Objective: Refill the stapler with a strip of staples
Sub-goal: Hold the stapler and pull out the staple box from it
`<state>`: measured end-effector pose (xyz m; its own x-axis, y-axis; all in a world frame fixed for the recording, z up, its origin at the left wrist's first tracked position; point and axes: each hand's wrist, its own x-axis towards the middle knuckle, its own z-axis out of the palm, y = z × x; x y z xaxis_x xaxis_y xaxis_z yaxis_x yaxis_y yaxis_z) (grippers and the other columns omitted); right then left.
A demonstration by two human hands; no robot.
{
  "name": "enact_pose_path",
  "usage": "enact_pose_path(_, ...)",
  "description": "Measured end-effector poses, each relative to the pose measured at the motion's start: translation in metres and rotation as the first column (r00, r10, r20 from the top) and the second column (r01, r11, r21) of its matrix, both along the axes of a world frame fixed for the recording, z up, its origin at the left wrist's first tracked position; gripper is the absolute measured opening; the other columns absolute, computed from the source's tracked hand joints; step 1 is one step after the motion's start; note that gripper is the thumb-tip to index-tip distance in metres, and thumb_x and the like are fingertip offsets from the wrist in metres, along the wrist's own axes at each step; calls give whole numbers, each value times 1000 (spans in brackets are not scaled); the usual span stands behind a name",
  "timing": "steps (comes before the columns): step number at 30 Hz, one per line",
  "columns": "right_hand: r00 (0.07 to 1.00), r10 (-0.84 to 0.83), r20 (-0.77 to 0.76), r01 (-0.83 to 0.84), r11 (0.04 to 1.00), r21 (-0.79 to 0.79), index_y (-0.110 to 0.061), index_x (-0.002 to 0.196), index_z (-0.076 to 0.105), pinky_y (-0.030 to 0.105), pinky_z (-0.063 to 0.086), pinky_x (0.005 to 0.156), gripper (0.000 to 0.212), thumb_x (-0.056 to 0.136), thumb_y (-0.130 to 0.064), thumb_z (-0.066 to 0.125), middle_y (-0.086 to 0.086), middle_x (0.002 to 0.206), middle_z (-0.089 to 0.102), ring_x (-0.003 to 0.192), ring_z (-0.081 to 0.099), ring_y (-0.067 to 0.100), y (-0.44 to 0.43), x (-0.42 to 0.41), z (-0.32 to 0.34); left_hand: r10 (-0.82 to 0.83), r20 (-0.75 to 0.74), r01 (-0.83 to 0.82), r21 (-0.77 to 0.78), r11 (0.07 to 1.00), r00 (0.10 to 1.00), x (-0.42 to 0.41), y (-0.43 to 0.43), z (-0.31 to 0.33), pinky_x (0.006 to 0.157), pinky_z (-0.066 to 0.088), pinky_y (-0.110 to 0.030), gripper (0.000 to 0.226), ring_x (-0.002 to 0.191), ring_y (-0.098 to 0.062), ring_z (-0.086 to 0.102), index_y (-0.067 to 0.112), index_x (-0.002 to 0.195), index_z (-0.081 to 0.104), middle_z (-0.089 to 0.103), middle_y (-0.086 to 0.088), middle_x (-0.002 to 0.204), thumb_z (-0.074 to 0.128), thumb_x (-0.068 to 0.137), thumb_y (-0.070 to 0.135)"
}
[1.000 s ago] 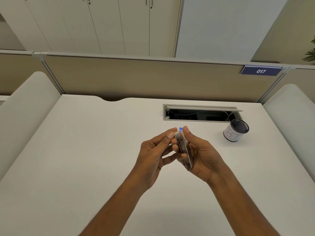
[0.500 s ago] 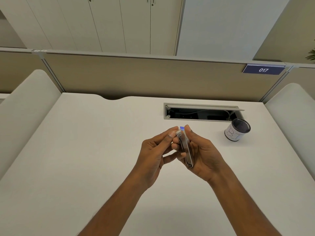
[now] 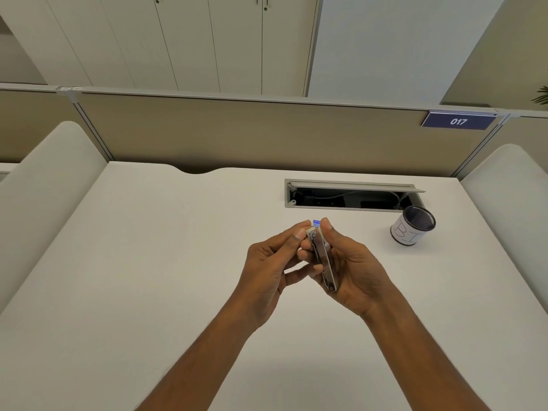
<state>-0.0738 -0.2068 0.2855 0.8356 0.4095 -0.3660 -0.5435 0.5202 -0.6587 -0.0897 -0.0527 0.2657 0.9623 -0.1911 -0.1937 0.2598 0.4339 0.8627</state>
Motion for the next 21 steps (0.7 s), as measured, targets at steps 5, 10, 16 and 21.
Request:
enact_pose_path(5, 1000, -27, 6, 27, 999, -22, -3, 98, 77, 22, 58, 54, 41, 85, -41, 69, 14, 86, 77, 73, 76, 21, 3, 0, -1, 6, -16, -6, 10, 1000, 1000, 0, -2, -2, 80, 63, -34, 36, 99, -22, 75, 28, 121, 78, 76, -9, 102, 67, 89, 41)
enact_pose_path(10, 1000, 9, 9, -9, 999, -39, -4, 105, 76, 28, 60, 62, 47, 86, -46, 67, 15, 94, 77, 82, 77, 24, 0, -1, -3, 6, -30, -5, 17, 1000, 1000, -1, 0, -2, 79, 62, -32, 34, 99, -18, 76, 32, 117, 80, 80, -2, 111, 67, 87, 44)
enact_pose_path(16, 999, -39, 17, 40, 998, -42, -2, 96, 78, 22, 57, 53, 39, 83, -38, 69, 15, 84, 75, 74, 74, 23, 1, -1, -7, -14, -28, 13, -23, 1000, 1000, -2, -3, -2, 81, 63, -33, 38, 98, -22, 75, 25, 123, 78, 68, -18, 105, 69, 89, 39)
enact_pose_path(21, 1000, -1, 1, 1, 999, -36, -4, 102, 78, 27, 58, 59, 47, 79, -46, 75, 14, 91, 77, 80, 76, 24, -2, -1, -12, 7, -40, -6, 8, 1000, 999, -1, -2, -5, 79, 62, -31, 34, 100, -20, 76, 30, 118, 80, 78, -6, 111, 67, 88, 42)
